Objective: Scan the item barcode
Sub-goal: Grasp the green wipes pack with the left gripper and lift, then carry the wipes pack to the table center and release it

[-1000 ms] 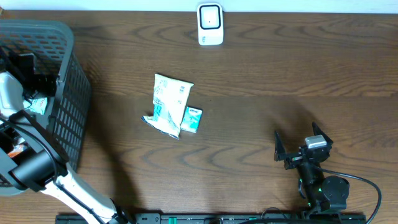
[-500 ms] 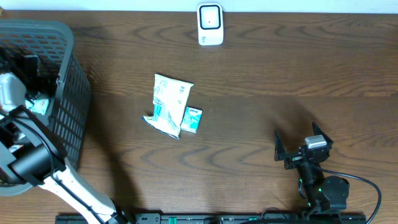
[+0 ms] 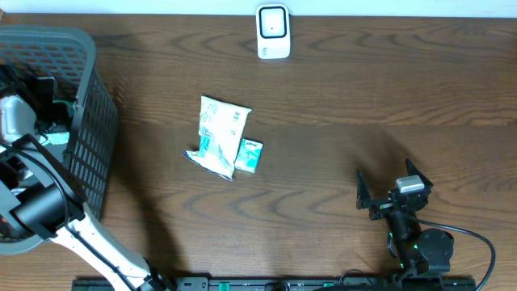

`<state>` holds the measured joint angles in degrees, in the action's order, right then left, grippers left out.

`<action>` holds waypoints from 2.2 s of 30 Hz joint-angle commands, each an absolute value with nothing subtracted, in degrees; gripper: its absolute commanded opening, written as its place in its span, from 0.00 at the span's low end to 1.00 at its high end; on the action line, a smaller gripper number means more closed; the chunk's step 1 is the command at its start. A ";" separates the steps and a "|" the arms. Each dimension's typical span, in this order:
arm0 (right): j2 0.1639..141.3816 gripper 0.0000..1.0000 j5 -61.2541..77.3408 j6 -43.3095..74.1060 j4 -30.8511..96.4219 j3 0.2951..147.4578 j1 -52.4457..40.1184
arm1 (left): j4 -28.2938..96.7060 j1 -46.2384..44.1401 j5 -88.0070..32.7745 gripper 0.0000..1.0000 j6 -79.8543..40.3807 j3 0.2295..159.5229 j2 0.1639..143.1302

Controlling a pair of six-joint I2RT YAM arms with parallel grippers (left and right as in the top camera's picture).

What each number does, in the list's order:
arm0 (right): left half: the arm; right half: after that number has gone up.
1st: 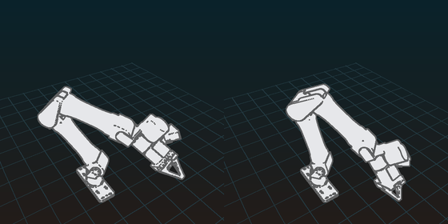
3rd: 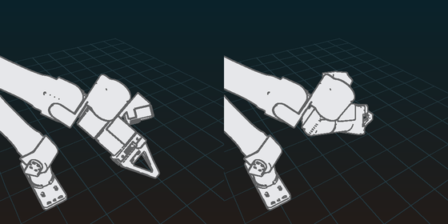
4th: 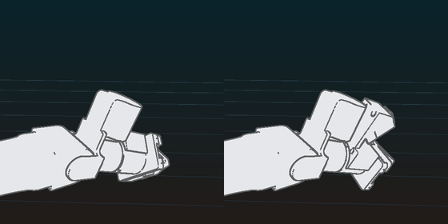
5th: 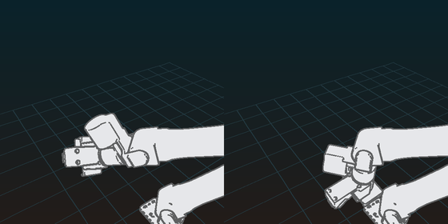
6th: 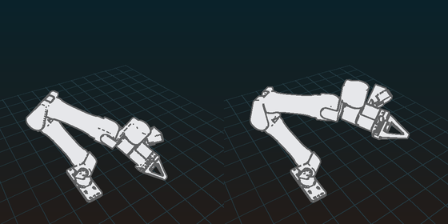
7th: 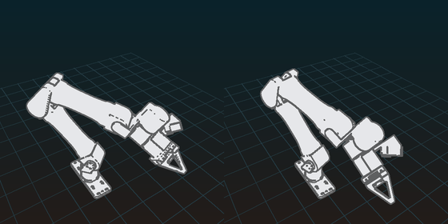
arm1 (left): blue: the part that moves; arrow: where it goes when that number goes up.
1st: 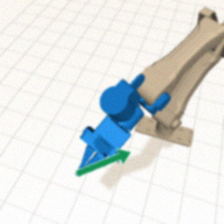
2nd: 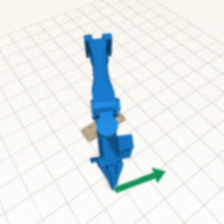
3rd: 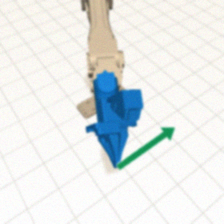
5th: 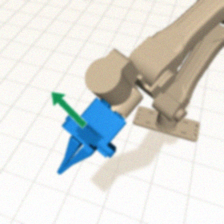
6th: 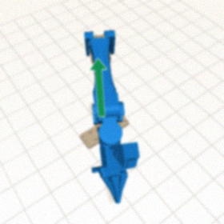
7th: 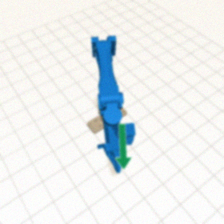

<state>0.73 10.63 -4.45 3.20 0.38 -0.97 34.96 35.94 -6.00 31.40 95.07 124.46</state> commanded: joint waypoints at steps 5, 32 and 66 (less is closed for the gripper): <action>0.64 0.99 10.63 -4.14 3.44 0.32 -0.43 | 36.60 35.92 -5.96 0.34 30.79 94.61 122.76; 0.64 0.99 10.63 -4.14 3.44 0.32 -0.43 | 45.06 30.72 -17.65 0.20 -17.52 94.61 72.18; 0.64 0.99 10.63 -4.14 3.44 0.32 -0.43 | 52.03 -29.61 -16.97 0.29 -24.08 93.91 115.18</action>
<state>0.73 10.61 -4.45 3.20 0.40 -0.97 51.48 -27.68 -19.97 -21.87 94.13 113.69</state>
